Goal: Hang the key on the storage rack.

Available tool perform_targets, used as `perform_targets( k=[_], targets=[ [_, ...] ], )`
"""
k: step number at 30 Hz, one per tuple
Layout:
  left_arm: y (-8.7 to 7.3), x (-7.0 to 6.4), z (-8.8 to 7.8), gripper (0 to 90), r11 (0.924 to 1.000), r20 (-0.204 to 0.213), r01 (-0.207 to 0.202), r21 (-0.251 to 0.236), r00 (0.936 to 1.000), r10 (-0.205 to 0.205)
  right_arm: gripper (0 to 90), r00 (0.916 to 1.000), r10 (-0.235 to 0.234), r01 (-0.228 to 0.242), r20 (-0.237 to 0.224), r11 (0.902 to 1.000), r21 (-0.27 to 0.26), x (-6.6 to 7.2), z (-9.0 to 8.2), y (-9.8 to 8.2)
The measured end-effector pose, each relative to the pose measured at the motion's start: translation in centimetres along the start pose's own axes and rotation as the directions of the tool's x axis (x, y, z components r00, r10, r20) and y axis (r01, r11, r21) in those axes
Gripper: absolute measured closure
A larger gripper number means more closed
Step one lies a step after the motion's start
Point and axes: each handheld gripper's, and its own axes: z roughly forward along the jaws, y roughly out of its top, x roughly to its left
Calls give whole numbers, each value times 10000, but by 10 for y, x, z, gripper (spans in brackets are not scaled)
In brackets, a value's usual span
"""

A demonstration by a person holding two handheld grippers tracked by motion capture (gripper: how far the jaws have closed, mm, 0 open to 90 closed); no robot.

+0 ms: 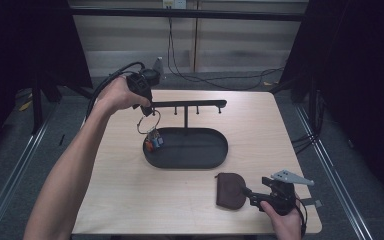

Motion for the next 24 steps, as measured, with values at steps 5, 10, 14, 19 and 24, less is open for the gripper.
perform_targets(
  k=[5, 10, 14, 19, 24],
  targets=[
    [-4, 5, 5, 837, 9998, -72, 183, -117, 9998, -184, 142, 10000, -38, 38, -20, 10000, -2, 1, 1, 0],
    [-8, 6, 4, 788, 9992, -139, 287, -275, 9995, -291, 142, 10000, -25, 25, 0, 10000, -2, 1, 1, 0],
    [-12, 6, 0, 739, 9989, -377, 319, -353, 9987, -333, 142, 10000, -43, 43, 5, 10000, 14, 1, 1, 0],
    [-22, 7, -5, 694, 9975, -369, 452, -536, 9982, -472, 144, 10000, -74, 74, 23, 9999, 76, 1, 1, 0],
    [-31, 12, -10, 635, 9870, 158, 1130, -1143, 9936, -1120, 147, 9999, -73, 73, 81, 9999, 107, 1, 2, 1]
  ],
)
